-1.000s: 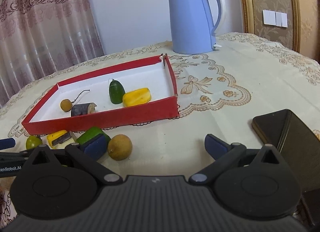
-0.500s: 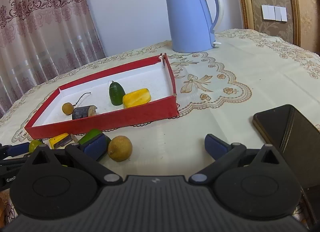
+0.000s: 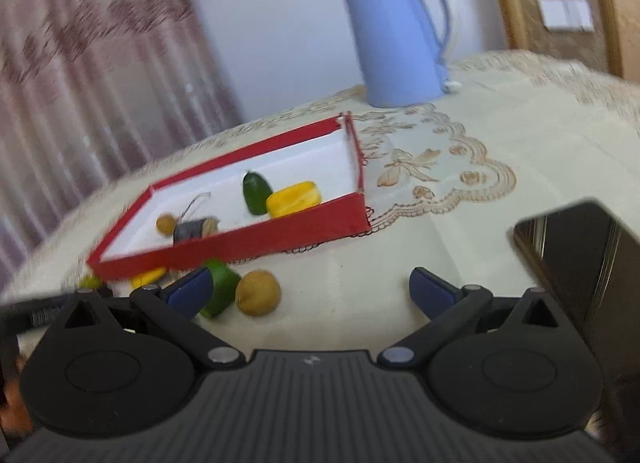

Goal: Organize fruits
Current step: 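Close the left tool on the green round fruit beside the tray, then lift the green round fruit with the left tool while the right tool grasps the brown round fruit, then carry the green round fruit into the red tray and open the left tool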

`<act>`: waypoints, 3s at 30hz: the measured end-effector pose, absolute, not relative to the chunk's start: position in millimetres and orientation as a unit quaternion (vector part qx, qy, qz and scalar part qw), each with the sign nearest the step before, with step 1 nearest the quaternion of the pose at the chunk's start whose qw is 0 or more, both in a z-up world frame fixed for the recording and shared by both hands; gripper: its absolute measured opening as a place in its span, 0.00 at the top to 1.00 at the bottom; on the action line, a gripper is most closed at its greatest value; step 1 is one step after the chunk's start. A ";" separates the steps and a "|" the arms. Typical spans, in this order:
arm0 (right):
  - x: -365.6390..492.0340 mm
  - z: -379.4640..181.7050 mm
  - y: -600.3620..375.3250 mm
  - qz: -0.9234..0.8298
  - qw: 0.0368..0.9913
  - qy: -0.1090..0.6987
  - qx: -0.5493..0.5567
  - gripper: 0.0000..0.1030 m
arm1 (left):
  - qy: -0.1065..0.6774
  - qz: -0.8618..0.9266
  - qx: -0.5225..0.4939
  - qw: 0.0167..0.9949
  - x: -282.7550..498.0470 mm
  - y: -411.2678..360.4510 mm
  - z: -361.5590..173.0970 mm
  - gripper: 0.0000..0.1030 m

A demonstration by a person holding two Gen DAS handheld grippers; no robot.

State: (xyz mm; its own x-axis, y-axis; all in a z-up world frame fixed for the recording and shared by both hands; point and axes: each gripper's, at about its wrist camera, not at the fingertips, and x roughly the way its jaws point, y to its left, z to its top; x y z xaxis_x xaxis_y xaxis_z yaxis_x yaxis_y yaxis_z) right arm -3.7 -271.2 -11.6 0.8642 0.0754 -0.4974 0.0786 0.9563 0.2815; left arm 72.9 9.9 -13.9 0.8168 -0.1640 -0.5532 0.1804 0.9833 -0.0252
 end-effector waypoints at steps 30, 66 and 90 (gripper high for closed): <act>13.9 -10.1 -200.1 0.068 0.946 0.296 -0.112 0.73 | 0.289 -0.075 0.017 0.954 72.1 10.3 -14.8 0.68; -4.0 -4.5 -243.0 0.053 0.962 0.266 0.031 0.73 | 0.276 -0.019 0.086 0.957 87.0 -18.8 14.4 0.68; -2.8 -5.3 -244.8 0.056 0.961 0.268 0.038 0.73 | 0.279 -0.039 0.155 0.947 158.9 -92.5 21.3 0.68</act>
